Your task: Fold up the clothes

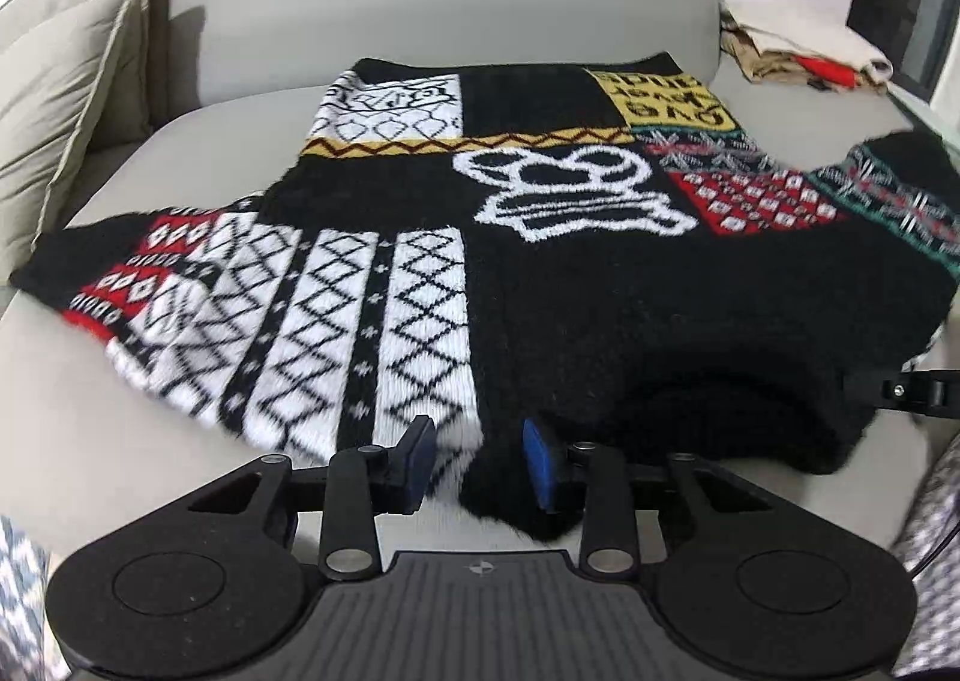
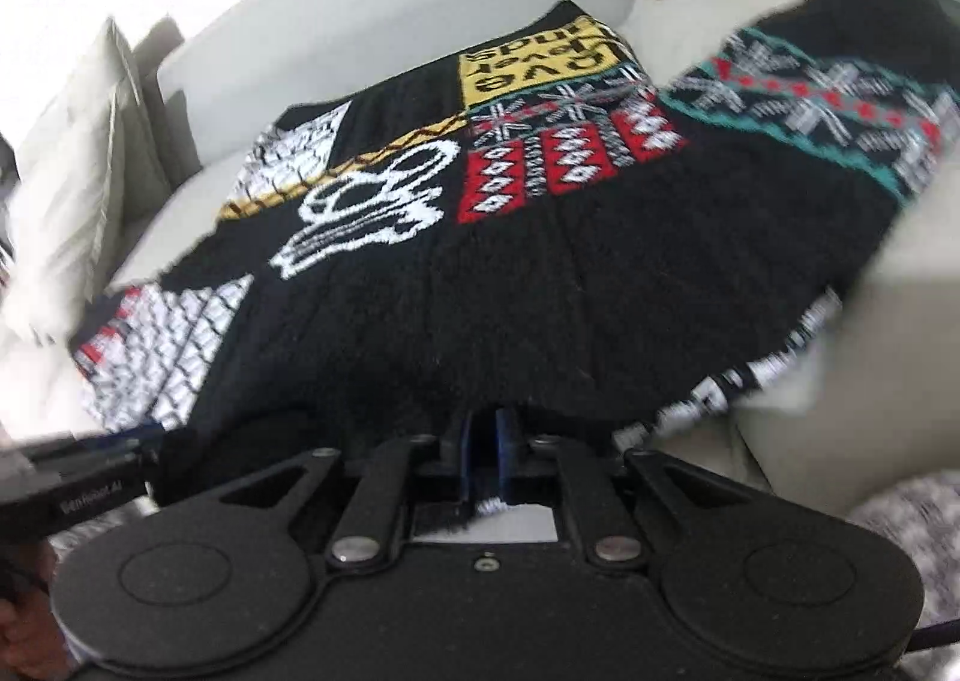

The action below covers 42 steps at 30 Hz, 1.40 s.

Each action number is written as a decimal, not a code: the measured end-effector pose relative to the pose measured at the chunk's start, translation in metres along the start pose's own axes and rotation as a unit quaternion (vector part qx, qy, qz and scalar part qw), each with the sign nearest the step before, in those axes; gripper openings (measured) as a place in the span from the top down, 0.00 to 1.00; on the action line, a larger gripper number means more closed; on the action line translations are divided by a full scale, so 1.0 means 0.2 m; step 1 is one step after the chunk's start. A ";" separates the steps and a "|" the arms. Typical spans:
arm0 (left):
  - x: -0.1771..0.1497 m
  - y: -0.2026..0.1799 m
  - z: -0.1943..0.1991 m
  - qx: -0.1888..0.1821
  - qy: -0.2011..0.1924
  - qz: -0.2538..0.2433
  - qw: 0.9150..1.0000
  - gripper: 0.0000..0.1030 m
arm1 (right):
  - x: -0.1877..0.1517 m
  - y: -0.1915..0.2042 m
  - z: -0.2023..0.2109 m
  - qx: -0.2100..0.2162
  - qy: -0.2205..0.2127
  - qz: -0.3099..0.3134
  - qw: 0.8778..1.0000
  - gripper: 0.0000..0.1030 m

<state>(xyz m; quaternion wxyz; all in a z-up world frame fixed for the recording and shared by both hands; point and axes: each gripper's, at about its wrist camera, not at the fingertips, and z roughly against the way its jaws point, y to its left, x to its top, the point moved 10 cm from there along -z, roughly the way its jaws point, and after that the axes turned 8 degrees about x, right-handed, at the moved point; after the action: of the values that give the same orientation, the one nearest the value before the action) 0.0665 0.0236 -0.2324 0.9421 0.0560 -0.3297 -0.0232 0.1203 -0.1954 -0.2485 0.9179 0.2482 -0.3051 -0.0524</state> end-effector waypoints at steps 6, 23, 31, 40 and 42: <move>0.06 -0.03 0.12 0.002 -0.033 0.016 0.999 0.41 | 0.03 0.07 0.15 0.047 -0.053 0.046 0.996 0.75; -0.03 -0.09 -0.06 0.042 -0.016 -0.032 0.998 0.34 | -0.02 0.11 0.00 0.077 -0.089 0.104 0.988 0.80; 0.08 -0.05 0.21 0.012 -0.045 -0.012 0.999 0.39 | 0.19 0.02 0.31 0.124 -0.129 -0.046 0.983 0.58; 0.30 -0.01 0.48 -0.044 -0.100 0.041 0.993 0.36 | 0.54 -0.79 0.80 0.100 -0.308 -0.298 0.898 0.45; 0.30 -0.02 0.47 -0.044 -0.087 0.046 0.994 0.36 | 0.55 -1.01 0.78 0.083 -0.314 -0.341 0.882 0.50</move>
<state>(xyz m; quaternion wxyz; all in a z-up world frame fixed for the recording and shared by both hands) 0.0550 0.0054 -0.1218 0.9117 -0.0028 -0.4109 0.0007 0.1291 -0.4649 -0.1791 0.6756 0.3828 -0.4766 -0.4121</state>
